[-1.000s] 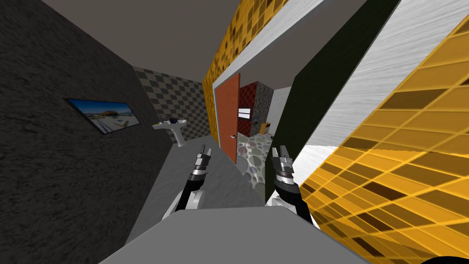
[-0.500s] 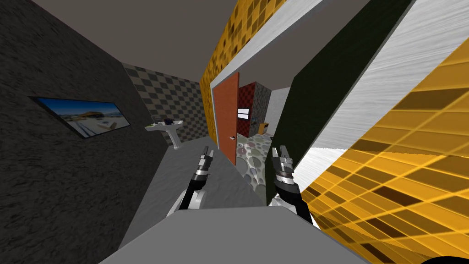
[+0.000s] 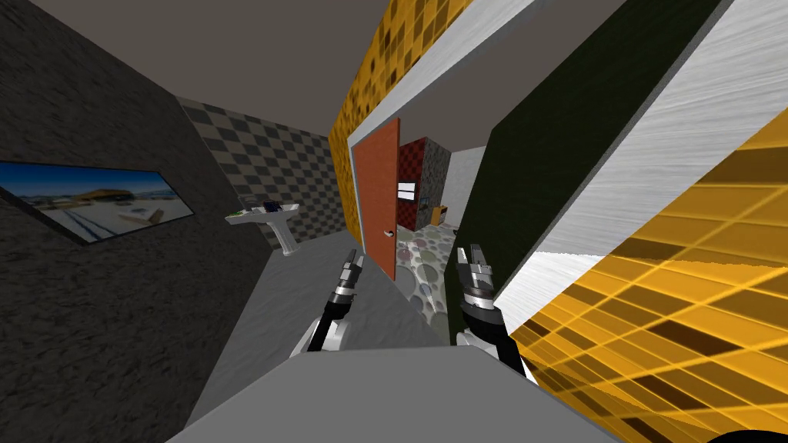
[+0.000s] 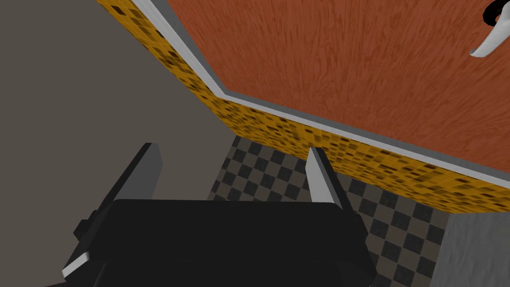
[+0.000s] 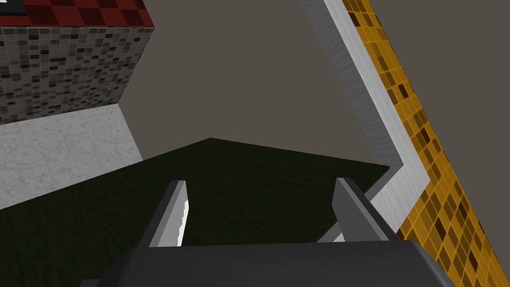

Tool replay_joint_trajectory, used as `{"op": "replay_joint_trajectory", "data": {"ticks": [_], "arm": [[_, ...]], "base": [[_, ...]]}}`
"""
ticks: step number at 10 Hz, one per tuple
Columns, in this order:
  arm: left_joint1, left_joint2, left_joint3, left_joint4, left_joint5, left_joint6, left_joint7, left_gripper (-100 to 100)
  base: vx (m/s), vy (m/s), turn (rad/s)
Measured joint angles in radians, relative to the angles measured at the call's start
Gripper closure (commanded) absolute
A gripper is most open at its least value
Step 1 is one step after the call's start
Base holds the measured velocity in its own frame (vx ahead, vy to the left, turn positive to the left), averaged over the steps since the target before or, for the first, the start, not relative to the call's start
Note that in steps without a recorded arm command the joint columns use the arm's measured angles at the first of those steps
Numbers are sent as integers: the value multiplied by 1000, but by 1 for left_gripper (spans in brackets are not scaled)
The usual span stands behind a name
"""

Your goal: Push the door open

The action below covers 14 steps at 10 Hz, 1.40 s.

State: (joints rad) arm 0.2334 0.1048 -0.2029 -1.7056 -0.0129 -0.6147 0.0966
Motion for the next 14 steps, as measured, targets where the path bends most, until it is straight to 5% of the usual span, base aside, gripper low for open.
{"op": "replay_joint_trajectory", "data": {"ticks": [14], "arm": [[-105, 23, -64, 284, -15, -51, 39, -100]], "base": [[89, 62, -75]]}}
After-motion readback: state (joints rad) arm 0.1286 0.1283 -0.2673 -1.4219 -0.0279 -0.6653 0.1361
